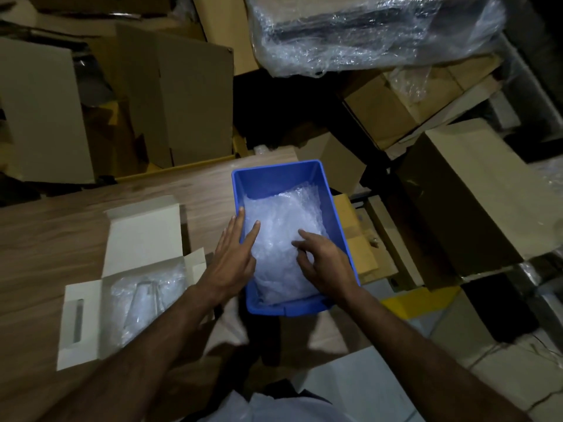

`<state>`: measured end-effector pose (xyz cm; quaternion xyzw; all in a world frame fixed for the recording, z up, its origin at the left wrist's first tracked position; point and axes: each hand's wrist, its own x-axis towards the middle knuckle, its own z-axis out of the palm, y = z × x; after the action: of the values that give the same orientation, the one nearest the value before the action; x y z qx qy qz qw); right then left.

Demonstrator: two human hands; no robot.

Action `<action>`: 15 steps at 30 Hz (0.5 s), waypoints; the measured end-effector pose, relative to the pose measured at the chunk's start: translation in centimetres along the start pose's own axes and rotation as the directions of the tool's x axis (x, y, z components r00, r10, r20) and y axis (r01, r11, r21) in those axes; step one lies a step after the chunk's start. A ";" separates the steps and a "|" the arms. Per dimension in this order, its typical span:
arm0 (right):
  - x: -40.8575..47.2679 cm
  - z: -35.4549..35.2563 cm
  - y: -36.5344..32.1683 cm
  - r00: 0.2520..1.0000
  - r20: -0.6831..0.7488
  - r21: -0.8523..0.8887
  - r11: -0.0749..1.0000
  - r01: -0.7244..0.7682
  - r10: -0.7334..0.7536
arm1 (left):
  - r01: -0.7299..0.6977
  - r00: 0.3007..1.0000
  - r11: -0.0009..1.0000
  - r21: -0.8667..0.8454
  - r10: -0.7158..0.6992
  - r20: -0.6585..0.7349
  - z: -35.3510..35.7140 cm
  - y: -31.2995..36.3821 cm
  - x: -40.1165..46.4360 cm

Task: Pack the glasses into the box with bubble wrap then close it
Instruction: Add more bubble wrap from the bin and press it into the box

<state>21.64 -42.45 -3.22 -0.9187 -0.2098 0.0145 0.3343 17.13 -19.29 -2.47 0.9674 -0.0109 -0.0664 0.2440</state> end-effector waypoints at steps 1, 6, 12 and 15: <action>-0.1 0.1 0.0 0.999 -0.035 -0.004 1.000 0.005 -0.005 | -0.009 1.000 0.999 -0.054 0.009 0.004 -0.3 -0.1 -0.2; -0.1 -0.8 -0.6 0.993 -0.108 -0.005 0.999 0.041 -0.041 | -0.065 0.997 0.997 -0.046 0.067 0.033 -1.4 -0.1 -1.3; -0.2 -2.8 -3.2 0.976 -0.190 -0.020 0.995 0.102 -0.104 | -0.129 0.982 0.966 -0.226 0.093 -0.165 -2.5 1.8 0.3; -0.5 -4.2 -5.0 0.965 -0.184 -0.079 0.982 0.174 -0.186 | -0.307 0.913 0.911 -0.276 0.201 -0.354 -5.6 1.7 -1.2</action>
<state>20.00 -41.80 3.05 -0.9030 -0.2597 -0.1103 0.3240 16.74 -18.06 3.39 0.9017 -0.0876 0.1223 0.4054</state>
